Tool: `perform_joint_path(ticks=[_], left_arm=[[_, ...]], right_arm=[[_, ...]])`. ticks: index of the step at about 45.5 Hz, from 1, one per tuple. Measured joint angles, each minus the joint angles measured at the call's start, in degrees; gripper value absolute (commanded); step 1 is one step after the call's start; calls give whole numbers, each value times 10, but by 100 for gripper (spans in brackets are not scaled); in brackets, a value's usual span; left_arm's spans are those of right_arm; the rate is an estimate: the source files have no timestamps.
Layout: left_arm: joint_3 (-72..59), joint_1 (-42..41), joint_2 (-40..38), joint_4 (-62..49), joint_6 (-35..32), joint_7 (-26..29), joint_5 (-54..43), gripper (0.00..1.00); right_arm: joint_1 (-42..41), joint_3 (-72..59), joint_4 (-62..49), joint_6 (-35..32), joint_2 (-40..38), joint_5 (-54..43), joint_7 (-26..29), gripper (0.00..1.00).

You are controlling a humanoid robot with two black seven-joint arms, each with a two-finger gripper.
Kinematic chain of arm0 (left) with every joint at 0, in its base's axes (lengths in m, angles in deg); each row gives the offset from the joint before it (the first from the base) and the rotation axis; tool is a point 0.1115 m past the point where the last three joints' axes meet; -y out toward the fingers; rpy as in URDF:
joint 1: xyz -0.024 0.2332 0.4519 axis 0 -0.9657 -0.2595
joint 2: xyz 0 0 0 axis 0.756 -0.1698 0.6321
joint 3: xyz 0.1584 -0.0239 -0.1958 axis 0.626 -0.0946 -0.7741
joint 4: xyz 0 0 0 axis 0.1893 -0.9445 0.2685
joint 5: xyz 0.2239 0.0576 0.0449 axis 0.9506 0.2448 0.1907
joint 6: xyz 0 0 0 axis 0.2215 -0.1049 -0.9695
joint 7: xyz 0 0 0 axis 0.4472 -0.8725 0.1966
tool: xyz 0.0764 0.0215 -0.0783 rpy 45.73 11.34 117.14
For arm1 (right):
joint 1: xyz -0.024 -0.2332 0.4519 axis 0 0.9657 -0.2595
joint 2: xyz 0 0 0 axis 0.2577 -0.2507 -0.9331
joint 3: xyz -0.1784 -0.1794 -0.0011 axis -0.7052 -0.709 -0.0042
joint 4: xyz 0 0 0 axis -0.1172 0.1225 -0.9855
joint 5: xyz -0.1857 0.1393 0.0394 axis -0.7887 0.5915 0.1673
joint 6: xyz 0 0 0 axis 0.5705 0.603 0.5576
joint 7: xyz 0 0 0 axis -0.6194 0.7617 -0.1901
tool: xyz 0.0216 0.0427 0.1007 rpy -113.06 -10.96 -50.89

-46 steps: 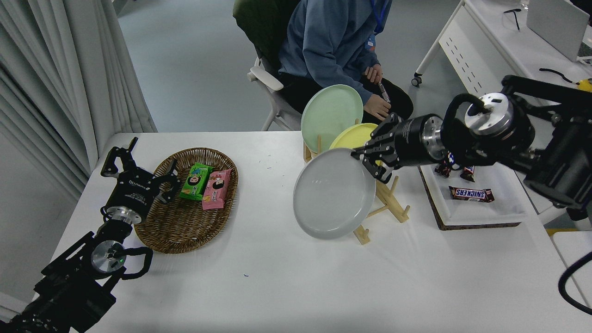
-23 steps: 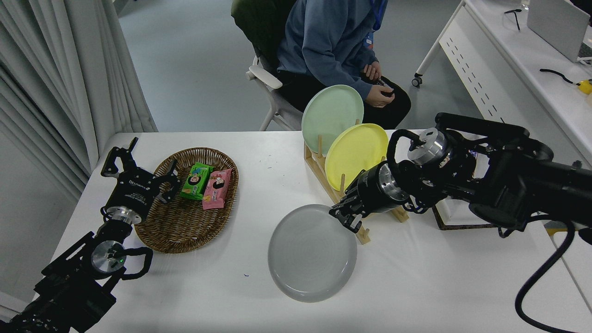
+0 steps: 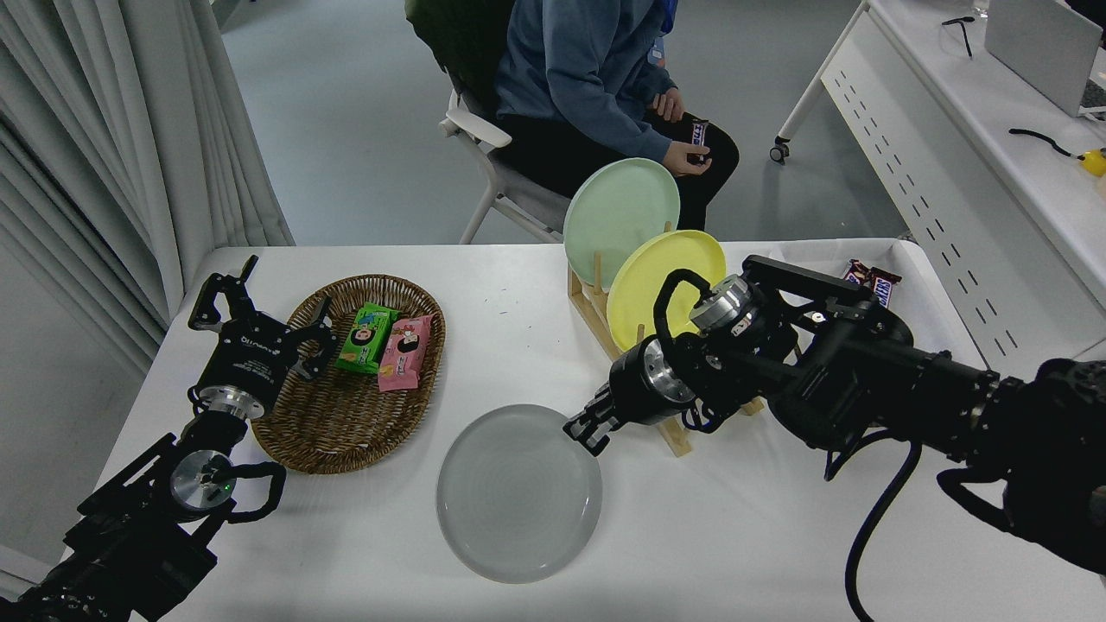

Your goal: Place the plate on the table

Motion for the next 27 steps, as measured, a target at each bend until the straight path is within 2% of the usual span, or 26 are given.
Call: perform_joint_path(ticks=[27], left_arm=[[0, 0, 0, 0, 0, 0, 0, 100]], right_arm=[[58, 8, -61, 1, 29, 1, 2, 0]])
